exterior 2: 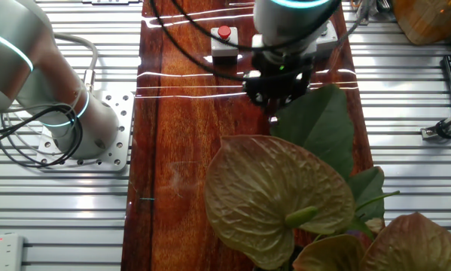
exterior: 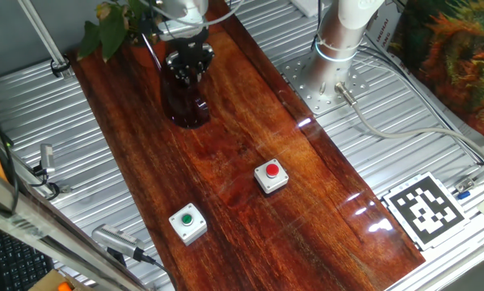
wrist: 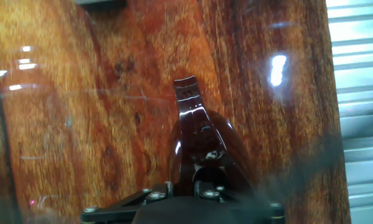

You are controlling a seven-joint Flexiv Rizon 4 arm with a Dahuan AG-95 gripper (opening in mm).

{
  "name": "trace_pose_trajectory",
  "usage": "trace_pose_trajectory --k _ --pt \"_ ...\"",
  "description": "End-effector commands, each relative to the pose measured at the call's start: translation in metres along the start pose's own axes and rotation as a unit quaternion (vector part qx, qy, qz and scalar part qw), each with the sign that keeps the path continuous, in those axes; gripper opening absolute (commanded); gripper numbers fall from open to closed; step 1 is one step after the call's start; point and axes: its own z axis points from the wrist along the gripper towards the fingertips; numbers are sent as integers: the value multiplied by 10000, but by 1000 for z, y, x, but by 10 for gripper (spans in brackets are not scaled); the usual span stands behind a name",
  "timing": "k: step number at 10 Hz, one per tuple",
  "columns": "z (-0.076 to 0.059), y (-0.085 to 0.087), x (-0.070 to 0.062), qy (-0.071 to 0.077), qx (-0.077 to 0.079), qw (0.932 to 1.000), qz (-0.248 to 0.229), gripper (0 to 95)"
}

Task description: Water the plant

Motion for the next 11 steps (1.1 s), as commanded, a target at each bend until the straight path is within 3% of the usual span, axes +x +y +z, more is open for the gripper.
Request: trace_pose_trajectory --k 1,6,8,11 --pt "0 -1 0 -104 -9 9999 20 0" --pt "-5 0 -1 -964 -65 9953 65 0" --pt "-11 3 -2 -1144 -71 9934 86 0" --pt "-14 4 -3 -1297 -46 9915 62 0"
